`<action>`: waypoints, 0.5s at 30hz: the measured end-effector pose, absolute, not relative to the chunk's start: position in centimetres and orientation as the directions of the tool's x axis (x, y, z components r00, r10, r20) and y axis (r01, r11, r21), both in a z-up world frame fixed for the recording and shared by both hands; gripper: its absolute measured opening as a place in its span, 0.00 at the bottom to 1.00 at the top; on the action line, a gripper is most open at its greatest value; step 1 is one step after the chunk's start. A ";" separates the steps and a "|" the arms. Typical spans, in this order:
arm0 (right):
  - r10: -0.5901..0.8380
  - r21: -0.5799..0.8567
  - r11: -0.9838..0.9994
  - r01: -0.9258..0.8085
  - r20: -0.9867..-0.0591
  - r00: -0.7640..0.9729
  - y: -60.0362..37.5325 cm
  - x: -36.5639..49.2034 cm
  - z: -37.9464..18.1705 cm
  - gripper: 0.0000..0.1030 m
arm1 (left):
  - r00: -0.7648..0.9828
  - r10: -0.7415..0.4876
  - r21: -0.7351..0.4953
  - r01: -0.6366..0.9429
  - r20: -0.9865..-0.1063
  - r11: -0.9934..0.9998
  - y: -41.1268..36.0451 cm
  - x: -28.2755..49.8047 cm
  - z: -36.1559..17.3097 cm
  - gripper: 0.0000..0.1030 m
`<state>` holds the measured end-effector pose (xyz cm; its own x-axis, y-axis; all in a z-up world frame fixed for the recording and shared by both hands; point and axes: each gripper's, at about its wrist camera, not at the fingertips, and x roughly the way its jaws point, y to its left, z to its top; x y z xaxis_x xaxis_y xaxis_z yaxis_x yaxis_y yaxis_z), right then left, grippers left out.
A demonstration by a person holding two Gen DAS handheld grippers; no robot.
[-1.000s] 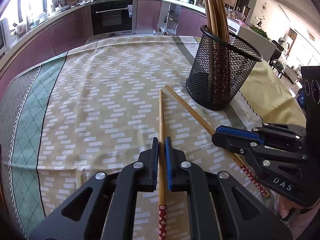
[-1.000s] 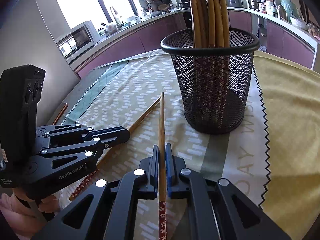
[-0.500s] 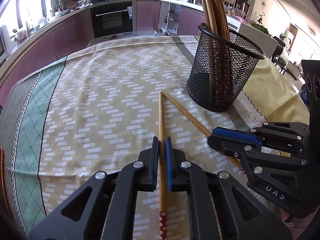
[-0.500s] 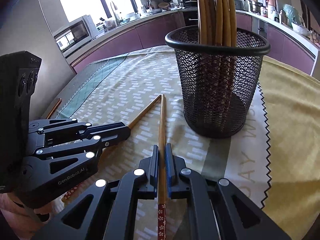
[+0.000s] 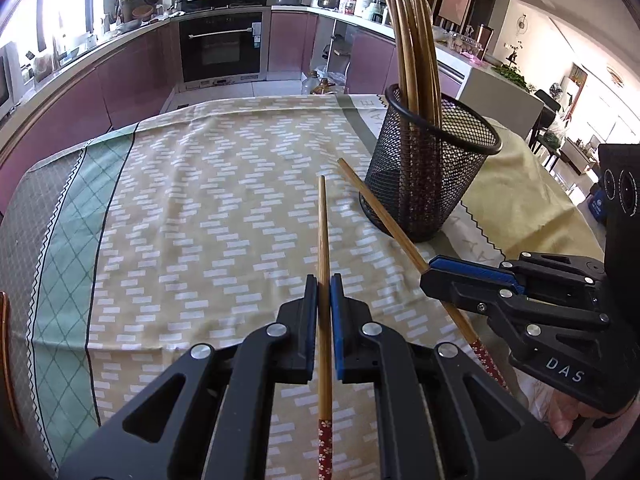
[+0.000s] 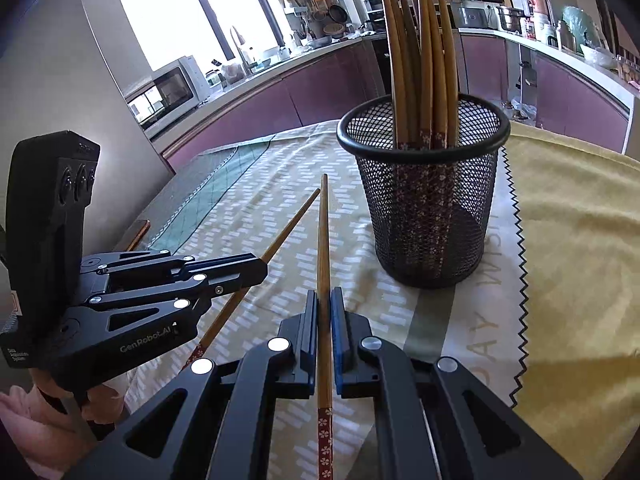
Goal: Organize utensils
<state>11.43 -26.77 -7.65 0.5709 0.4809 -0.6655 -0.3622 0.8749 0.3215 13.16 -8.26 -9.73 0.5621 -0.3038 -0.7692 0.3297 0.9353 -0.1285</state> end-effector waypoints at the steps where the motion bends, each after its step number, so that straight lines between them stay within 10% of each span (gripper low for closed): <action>1: 0.485 0.321 0.873 -0.368 -0.657 0.577 -26.8 11.3 -7.3 0.05 | 0.564 -0.312 -0.135 0.333 -0.765 0.933 -8.2 13.0 -9.4 0.07; 15: 0.511 0.320 0.859 -0.400 -0.597 0.619 -27.5 10.5 -4.8 0.05 | 0.604 -0.368 -0.165 0.365 -0.707 0.916 -7.9 11.4 -5.9 0.07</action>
